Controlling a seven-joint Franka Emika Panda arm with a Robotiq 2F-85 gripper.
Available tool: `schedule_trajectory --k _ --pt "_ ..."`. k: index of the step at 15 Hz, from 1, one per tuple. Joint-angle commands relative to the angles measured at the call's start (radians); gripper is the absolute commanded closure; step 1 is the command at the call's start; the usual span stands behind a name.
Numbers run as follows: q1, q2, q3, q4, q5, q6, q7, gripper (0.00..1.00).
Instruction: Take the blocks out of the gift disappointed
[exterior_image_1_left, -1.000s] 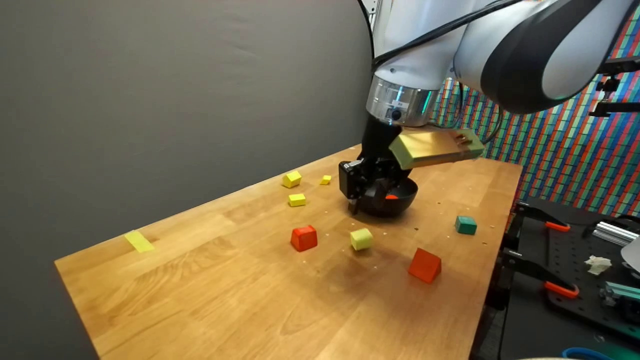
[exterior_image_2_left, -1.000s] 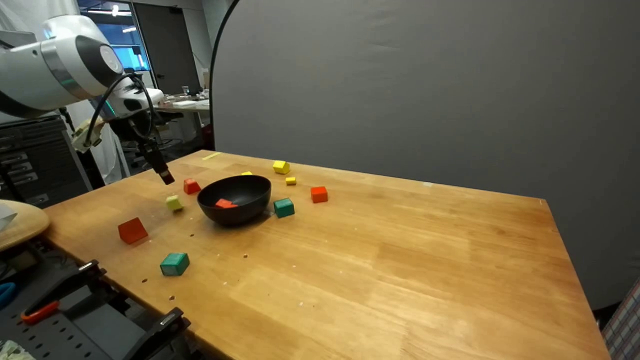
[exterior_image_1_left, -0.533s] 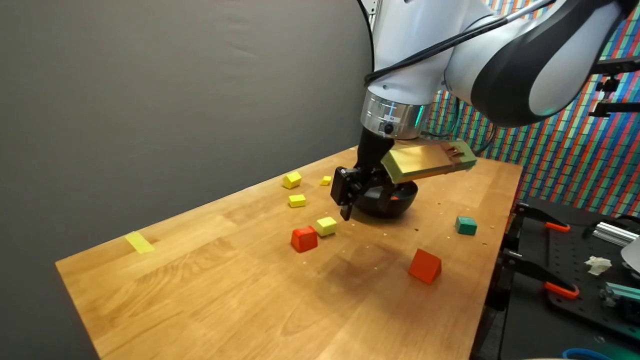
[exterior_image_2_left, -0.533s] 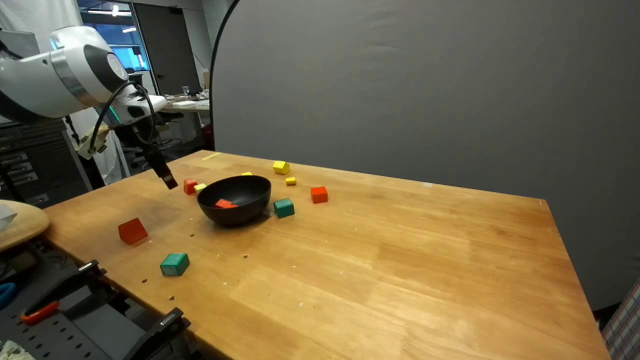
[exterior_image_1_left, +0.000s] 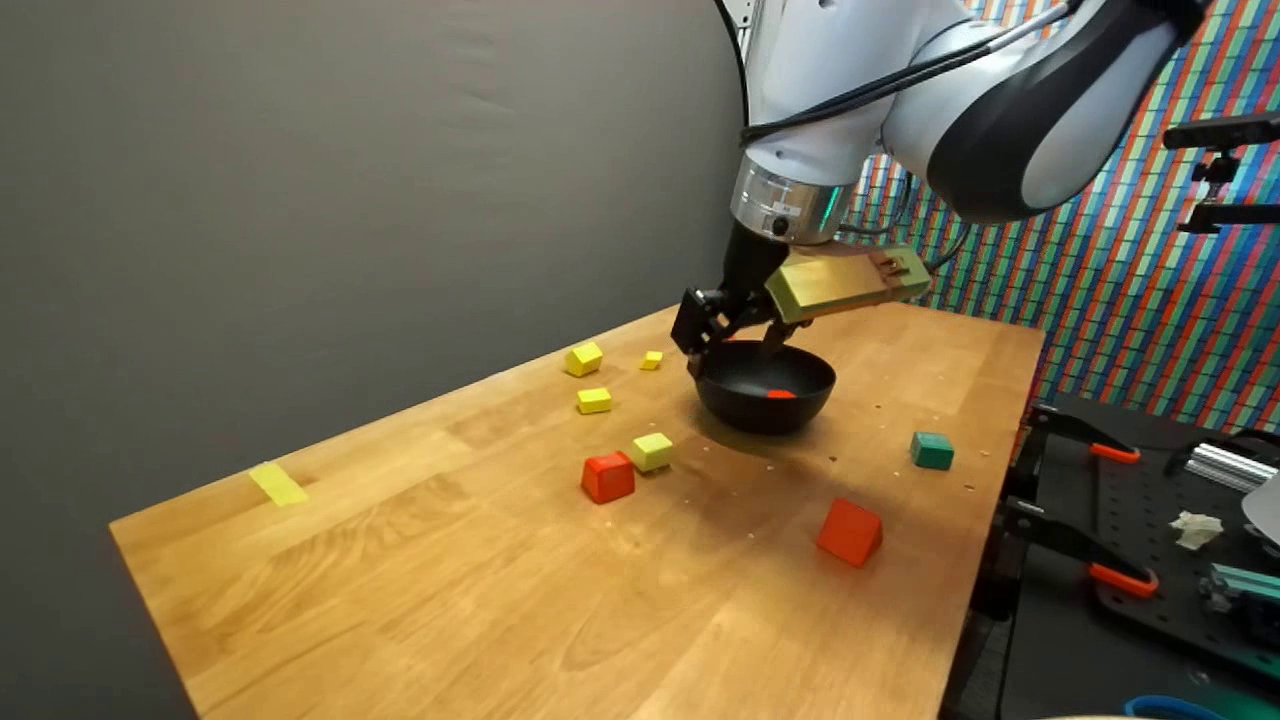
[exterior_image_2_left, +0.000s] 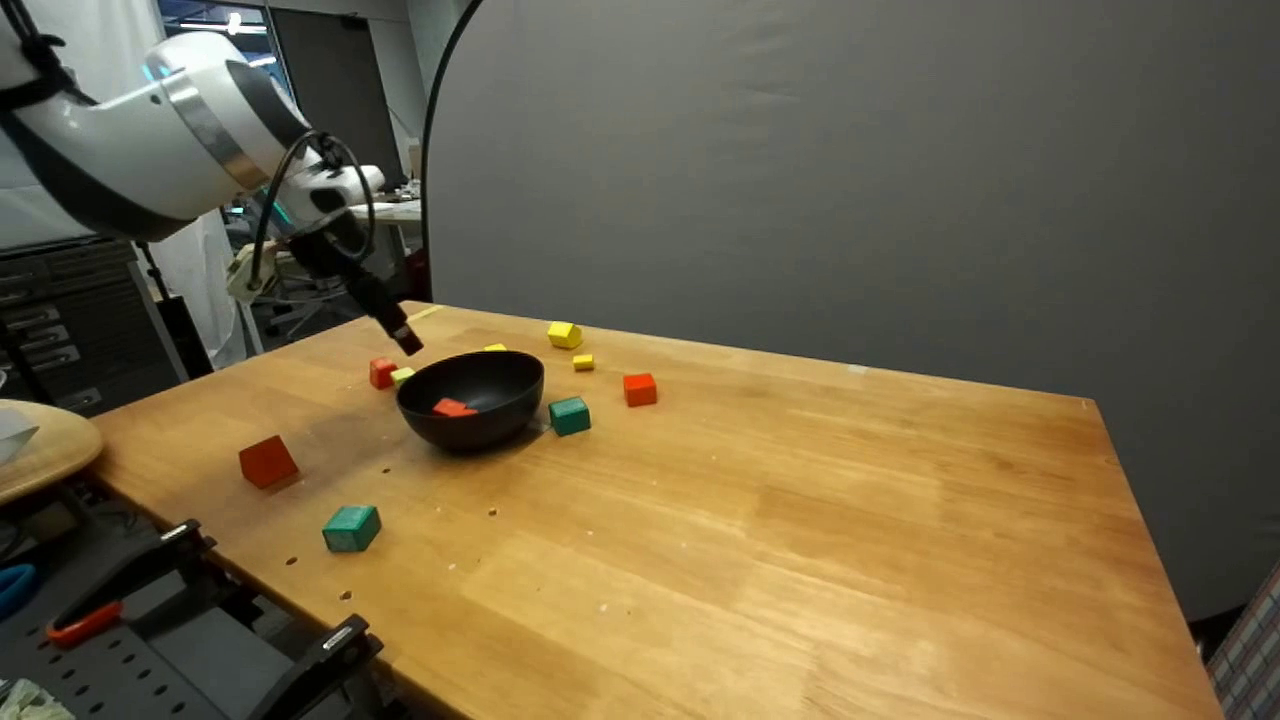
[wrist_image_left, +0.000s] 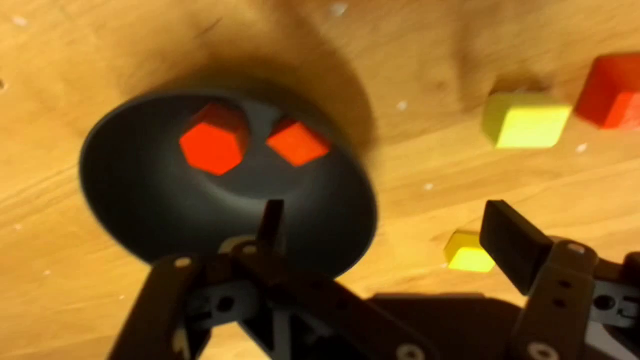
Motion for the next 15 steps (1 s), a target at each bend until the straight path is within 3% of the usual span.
schedule_trajectory --k 1,4,5,8,15 --pt "-0.019 -0.061 -0.132 -0.045 -0.159 0.009 0.057 0.0" --pt "-0.094 -0.057 -0.143 -0.095 -0.076 0.065 -0.064 0.0" --pt "-0.059 -0.027 -0.146 -0.053 -0.111 0.027 0.001 0.0" --pt "-0.089 -0.006 -0.146 -0.063 -0.107 0.047 -0.028 0.0" --pt "-0.186 0.108 -0.01 -0.02 0.071 0.102 -0.207 0.0"
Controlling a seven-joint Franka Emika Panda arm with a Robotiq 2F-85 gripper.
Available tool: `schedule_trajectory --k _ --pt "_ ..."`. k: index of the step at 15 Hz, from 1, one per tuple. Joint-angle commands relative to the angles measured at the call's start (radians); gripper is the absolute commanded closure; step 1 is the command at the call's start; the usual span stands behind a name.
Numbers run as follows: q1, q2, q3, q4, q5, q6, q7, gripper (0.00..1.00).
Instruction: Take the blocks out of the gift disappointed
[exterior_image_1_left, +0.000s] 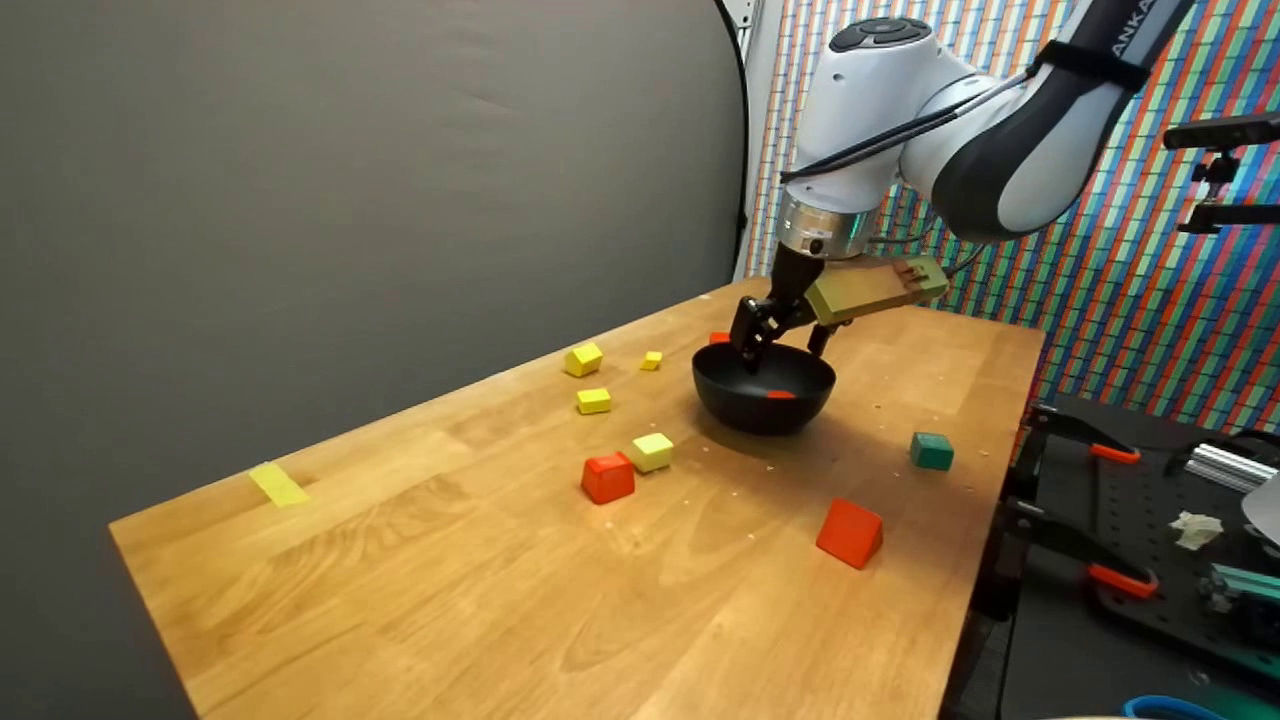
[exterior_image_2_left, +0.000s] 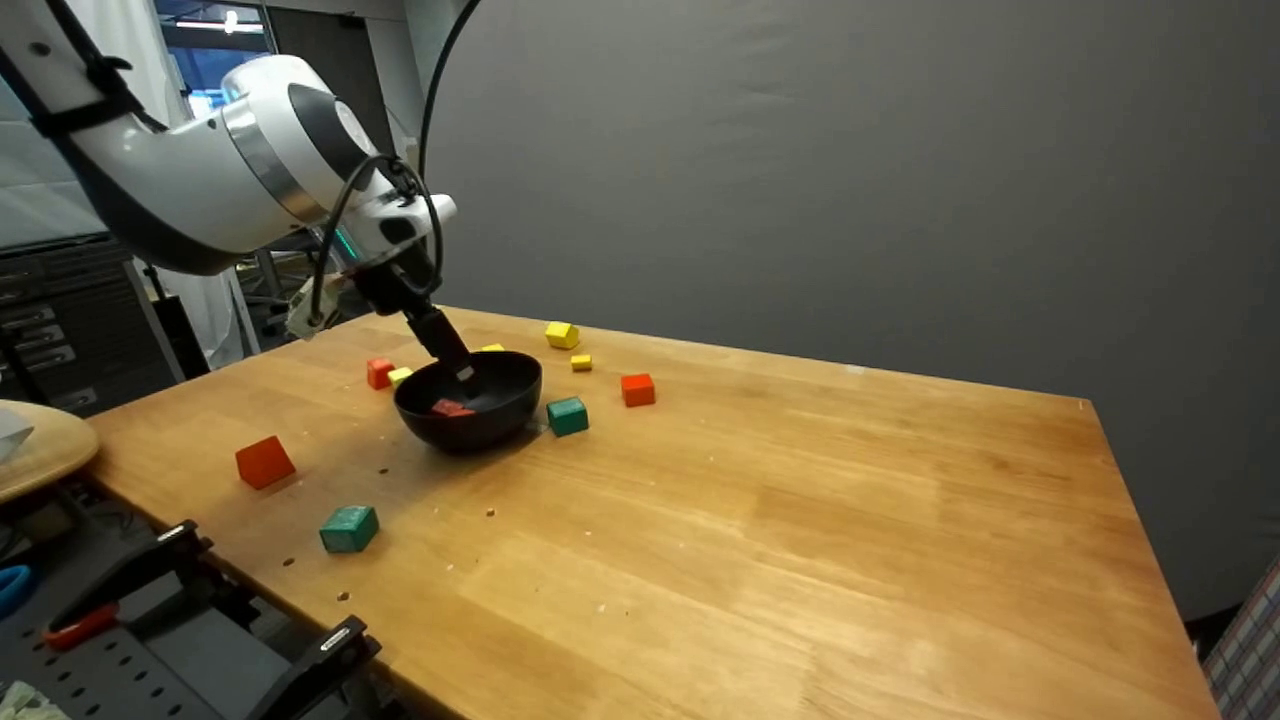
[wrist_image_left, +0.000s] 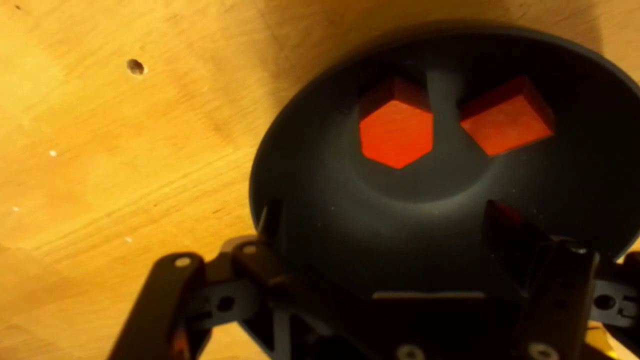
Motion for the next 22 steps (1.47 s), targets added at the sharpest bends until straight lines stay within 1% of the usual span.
schedule_trajectory --k 1,2,6,8,9,10,11,12,13,14,15,16,20,21,22 --pt "-0.089 0.066 0.101 0.048 0.106 0.035 -0.144 0.0" --pt "-0.117 0.078 0.135 0.059 0.137 0.035 -0.182 0.0" --pt "-0.272 0.109 0.317 0.085 0.299 0.022 -0.357 0.0" --pt "-0.349 0.131 0.399 0.098 0.377 0.004 -0.426 0.28" --pt "-0.378 0.138 0.429 0.102 0.419 0.0 -0.461 0.34" --pt "-0.396 0.139 0.446 0.107 0.45 -0.008 -0.485 0.41" --pt "-0.411 0.14 0.455 0.111 0.477 -0.013 -0.505 0.51" --pt "-0.422 0.136 0.46 0.115 0.502 -0.013 -0.521 0.58" --pt "-0.422 0.127 0.455 0.117 0.517 -0.022 -0.527 0.61" --pt "-0.382 0.108 0.423 0.092 0.493 -0.007 -0.503 0.21" --pt "-0.384 0.108 0.422 0.093 0.498 -0.008 -0.507 0.51" --pt "-0.383 0.108 0.421 0.093 0.498 -0.008 -0.507 0.5" --pt "-0.38 0.109 0.42 0.091 0.498 -0.008 -0.507 0.22" --pt "-0.38 0.11 0.42 0.091 0.498 -0.008 -0.507 0.05" --pt "-0.376 0.116 0.414 0.095 0.49 -0.012 -0.509 0.05"
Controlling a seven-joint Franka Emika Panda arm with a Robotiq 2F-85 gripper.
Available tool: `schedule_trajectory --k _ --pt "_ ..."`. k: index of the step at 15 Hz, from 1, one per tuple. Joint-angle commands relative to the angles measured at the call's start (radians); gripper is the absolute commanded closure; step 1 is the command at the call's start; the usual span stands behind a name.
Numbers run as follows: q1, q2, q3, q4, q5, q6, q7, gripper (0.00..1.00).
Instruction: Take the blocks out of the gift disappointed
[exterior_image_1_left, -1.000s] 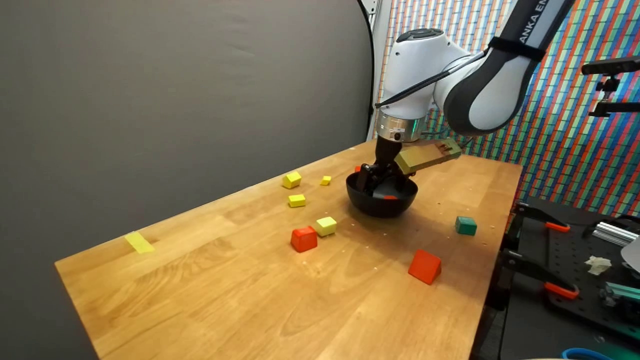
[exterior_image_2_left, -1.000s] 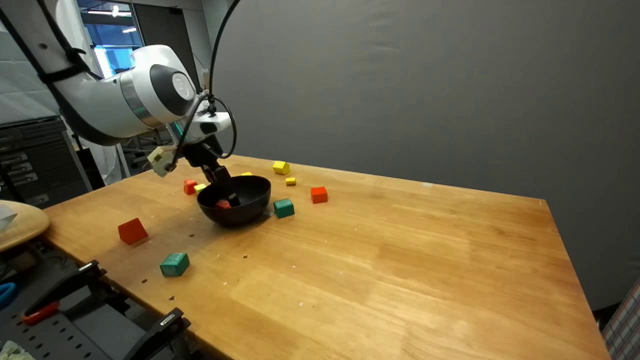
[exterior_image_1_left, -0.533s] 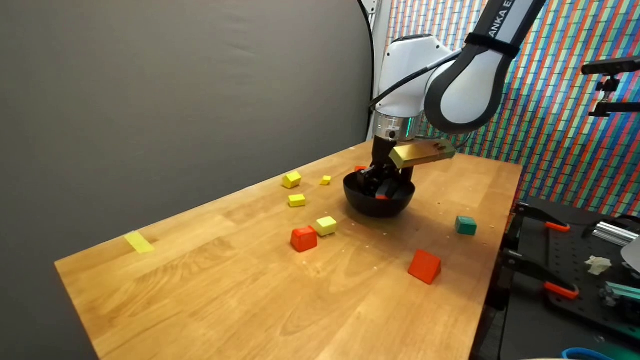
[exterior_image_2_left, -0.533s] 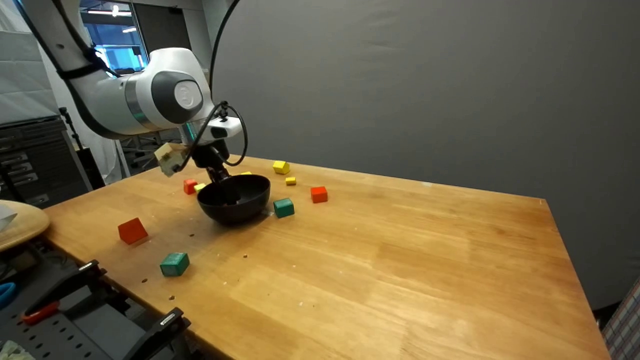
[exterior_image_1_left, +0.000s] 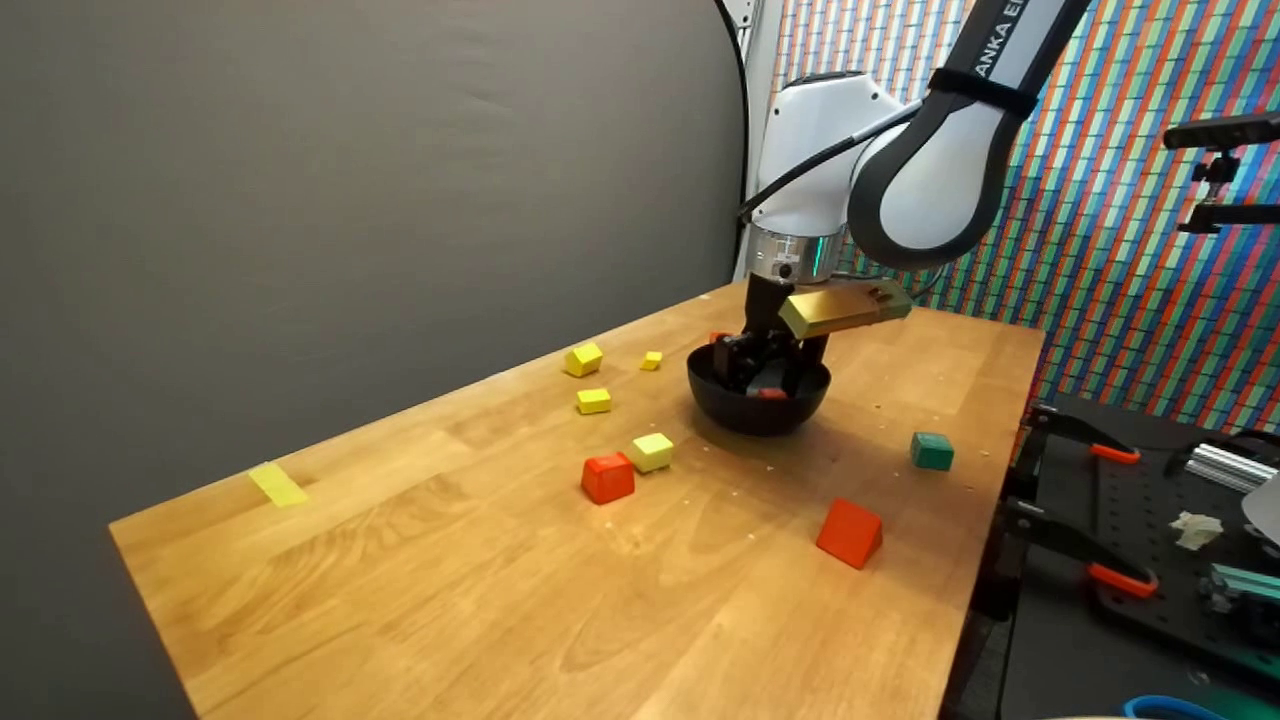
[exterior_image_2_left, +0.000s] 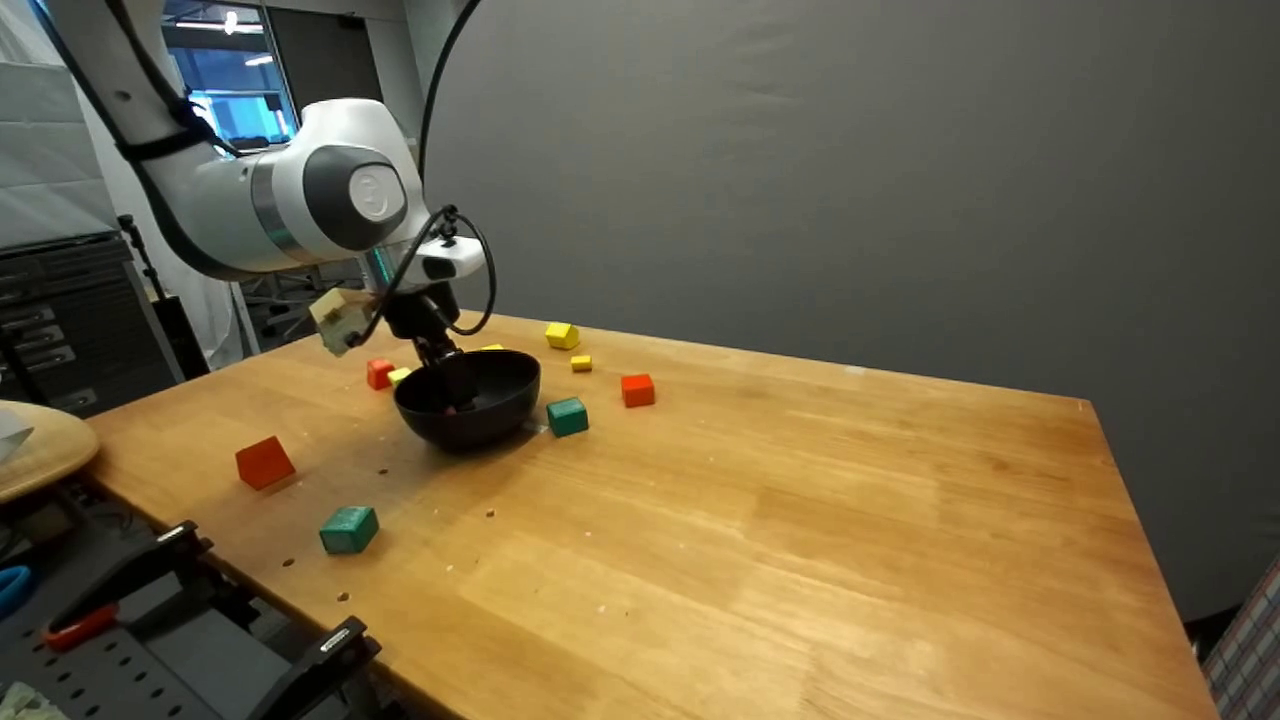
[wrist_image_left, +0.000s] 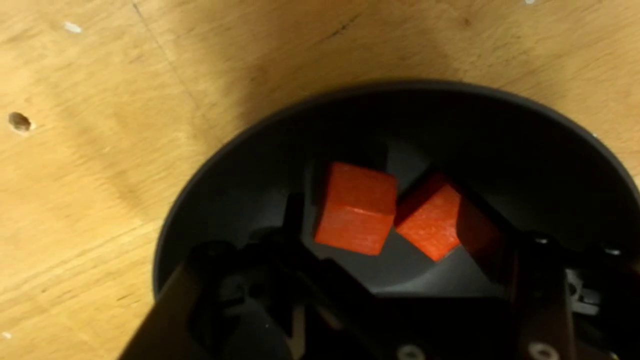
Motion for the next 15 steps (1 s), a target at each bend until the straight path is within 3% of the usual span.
schedule_trajectory --k 1,2,4,6,10,13,15 --pt "0.005 0.009 -0.002 0.006 0.027 -0.008 -0.033 0.0" --pt "0.005 0.021 -0.003 0.013 0.026 -0.005 -0.034 0.0" --pt "0.006 0.035 -0.002 0.02 0.029 -0.006 -0.038 0.25" --pt "-0.014 0.025 0.028 0.019 0.056 -0.016 -0.062 0.33" --pt "-0.072 -0.046 0.08 -0.018 0.135 -0.024 -0.137 0.66" --pt "-0.105 -0.128 0.049 -0.073 0.168 -0.005 -0.177 0.88" --pt "-0.136 -0.207 0.008 -0.128 0.159 0.015 -0.192 0.84"
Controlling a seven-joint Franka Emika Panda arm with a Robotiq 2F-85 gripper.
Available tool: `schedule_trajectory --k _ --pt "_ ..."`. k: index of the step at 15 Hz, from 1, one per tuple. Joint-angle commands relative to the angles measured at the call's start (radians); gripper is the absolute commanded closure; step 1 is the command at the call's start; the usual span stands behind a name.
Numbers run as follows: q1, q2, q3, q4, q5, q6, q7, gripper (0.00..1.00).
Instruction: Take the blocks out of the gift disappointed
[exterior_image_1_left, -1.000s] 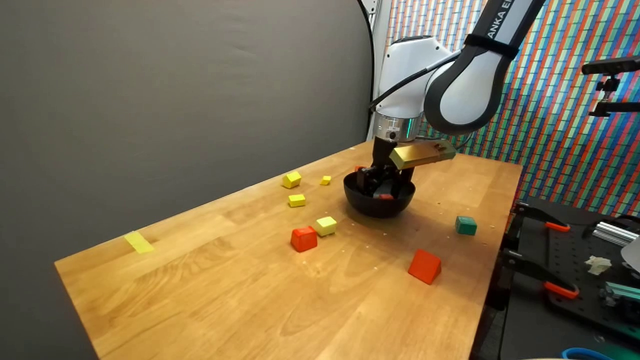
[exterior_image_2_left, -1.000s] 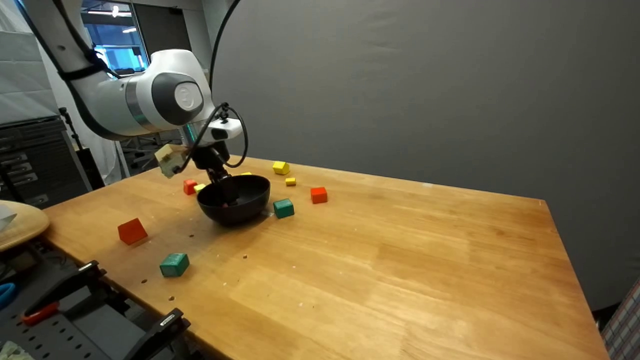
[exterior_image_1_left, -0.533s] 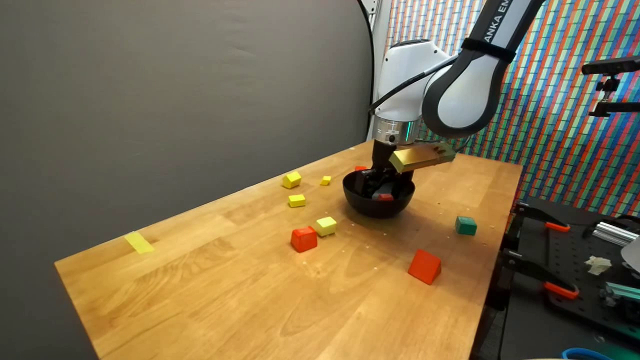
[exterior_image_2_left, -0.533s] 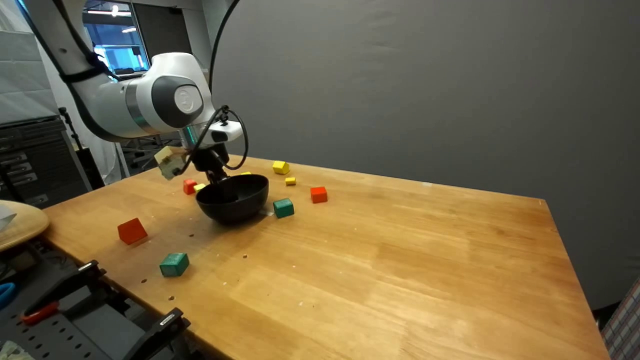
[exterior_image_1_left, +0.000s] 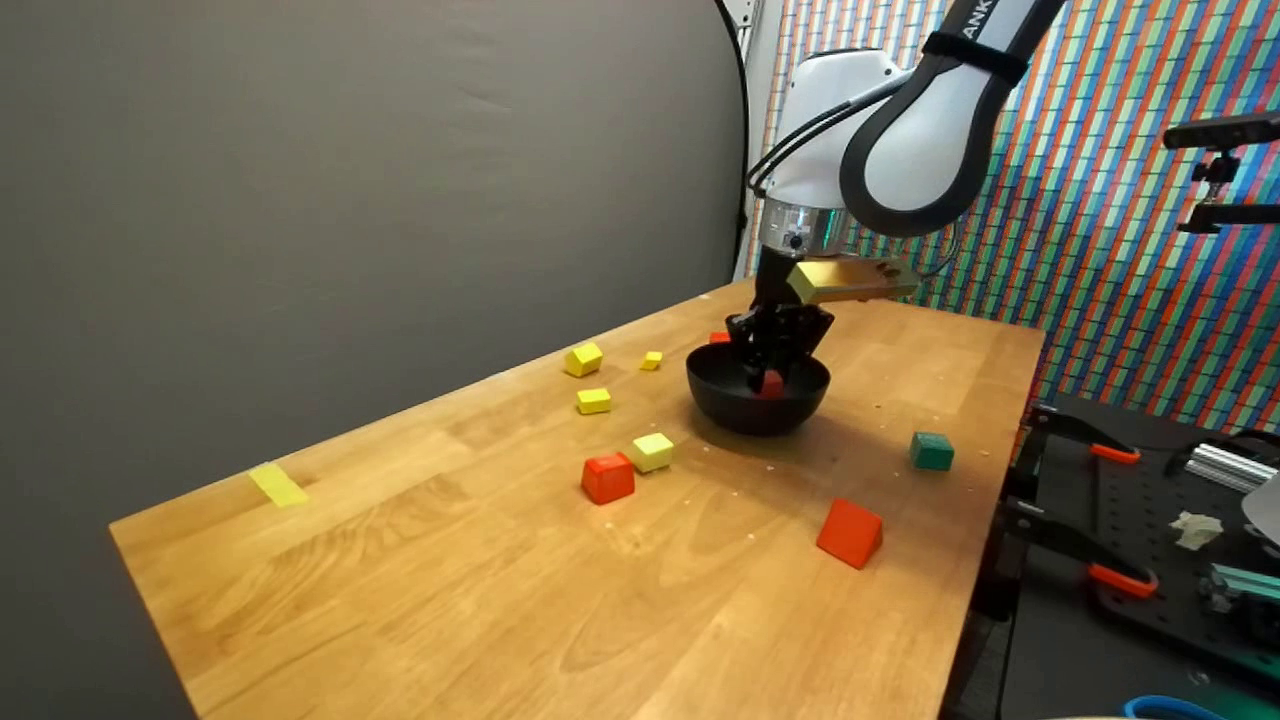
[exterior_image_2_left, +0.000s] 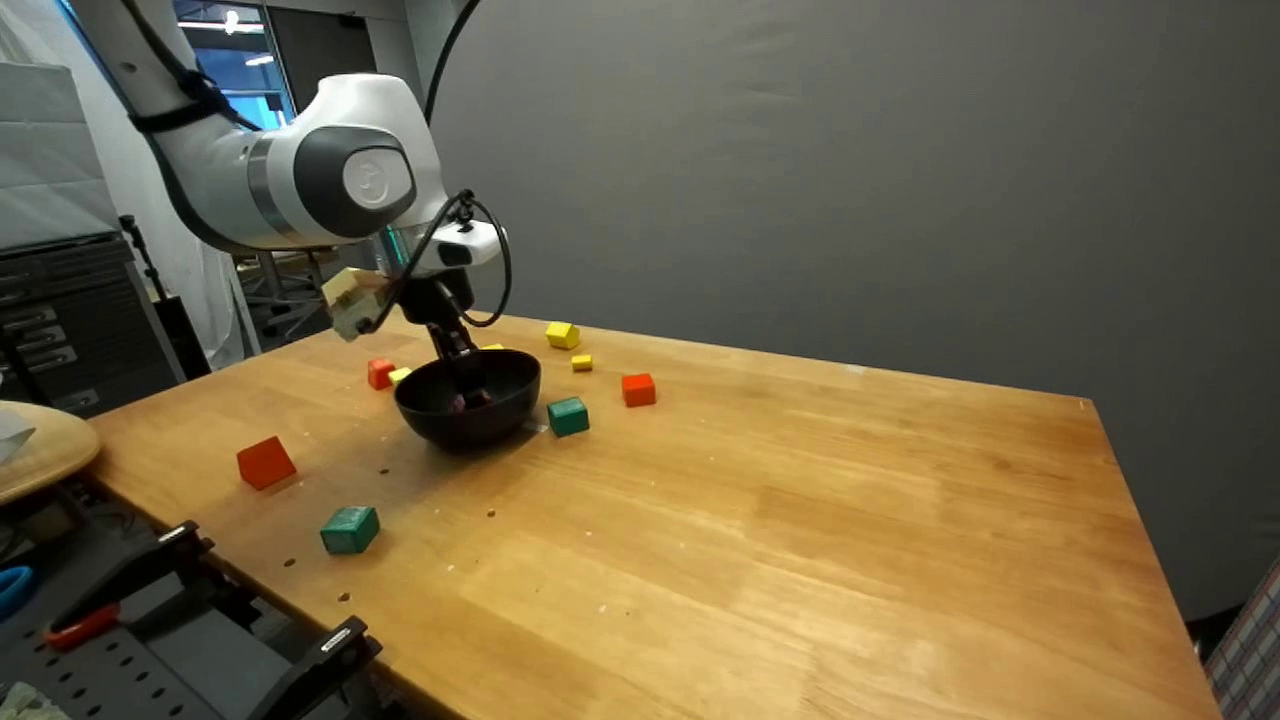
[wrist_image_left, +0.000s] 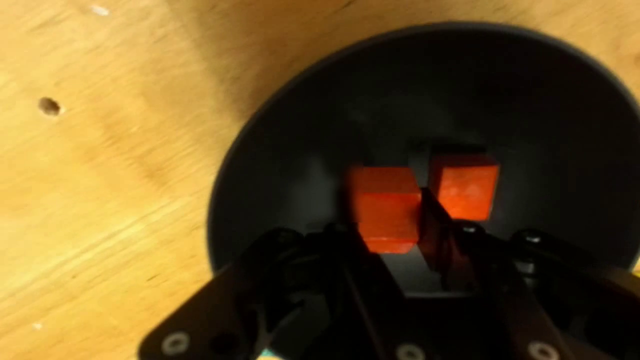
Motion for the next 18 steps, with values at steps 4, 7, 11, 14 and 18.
schedule_trajectory --k 4,7,11,14,18 --pt "-0.213 -0.318 -0.004 -0.208 0.152 0.046 -0.197 0.84" --pt "-0.273 -0.425 -0.023 -0.244 0.385 0.007 -0.393 0.84" --pt "-0.308 -0.412 -0.109 -0.251 0.399 0.02 -0.475 0.84" --pt "-0.314 -0.343 -0.132 -0.254 0.384 0.031 -0.505 0.84" --pt "-0.304 -0.266 -0.124 -0.246 0.425 0.012 -0.546 0.69"
